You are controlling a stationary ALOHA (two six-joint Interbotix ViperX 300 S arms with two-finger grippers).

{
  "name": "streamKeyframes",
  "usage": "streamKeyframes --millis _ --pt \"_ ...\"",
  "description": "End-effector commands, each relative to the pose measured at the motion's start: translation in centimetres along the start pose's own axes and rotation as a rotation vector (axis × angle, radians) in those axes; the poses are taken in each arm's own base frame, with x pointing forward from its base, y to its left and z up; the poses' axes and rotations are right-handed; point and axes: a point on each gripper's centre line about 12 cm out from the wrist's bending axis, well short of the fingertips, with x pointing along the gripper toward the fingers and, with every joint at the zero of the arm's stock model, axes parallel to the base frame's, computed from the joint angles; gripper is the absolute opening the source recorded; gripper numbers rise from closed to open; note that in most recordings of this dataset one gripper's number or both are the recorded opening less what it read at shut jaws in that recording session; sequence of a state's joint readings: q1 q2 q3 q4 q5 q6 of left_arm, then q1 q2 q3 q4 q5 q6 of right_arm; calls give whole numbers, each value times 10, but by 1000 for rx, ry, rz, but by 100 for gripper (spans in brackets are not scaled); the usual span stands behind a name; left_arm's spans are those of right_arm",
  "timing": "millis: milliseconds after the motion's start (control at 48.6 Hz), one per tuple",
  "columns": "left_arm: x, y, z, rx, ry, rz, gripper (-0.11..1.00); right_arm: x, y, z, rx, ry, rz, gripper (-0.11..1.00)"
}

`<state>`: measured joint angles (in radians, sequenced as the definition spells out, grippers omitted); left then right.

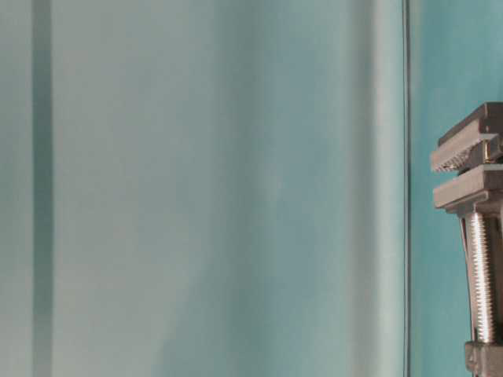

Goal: Insert the USB cable into the fixed female connector.

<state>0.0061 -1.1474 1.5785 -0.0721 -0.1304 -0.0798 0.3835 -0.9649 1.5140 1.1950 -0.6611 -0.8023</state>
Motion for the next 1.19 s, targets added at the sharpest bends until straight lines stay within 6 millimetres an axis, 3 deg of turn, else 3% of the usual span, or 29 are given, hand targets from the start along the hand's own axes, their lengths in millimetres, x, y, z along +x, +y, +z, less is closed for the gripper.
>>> streamKeyframes --millis 0,370,617,1173 --pt "1 0 6 -1 -13 1 93 3 8 11 5 -14 25 85" --pt "1 -1 5 -1 -9 0 93 -2 21 -14 -13 148 169 86" --pt "1 -1 5 -1 -11 0 93 -1 40 1 3 159 259 86" --pt "1 -1 5 -1 -9 0 93 -3 35 -11 -100 169 270 86"
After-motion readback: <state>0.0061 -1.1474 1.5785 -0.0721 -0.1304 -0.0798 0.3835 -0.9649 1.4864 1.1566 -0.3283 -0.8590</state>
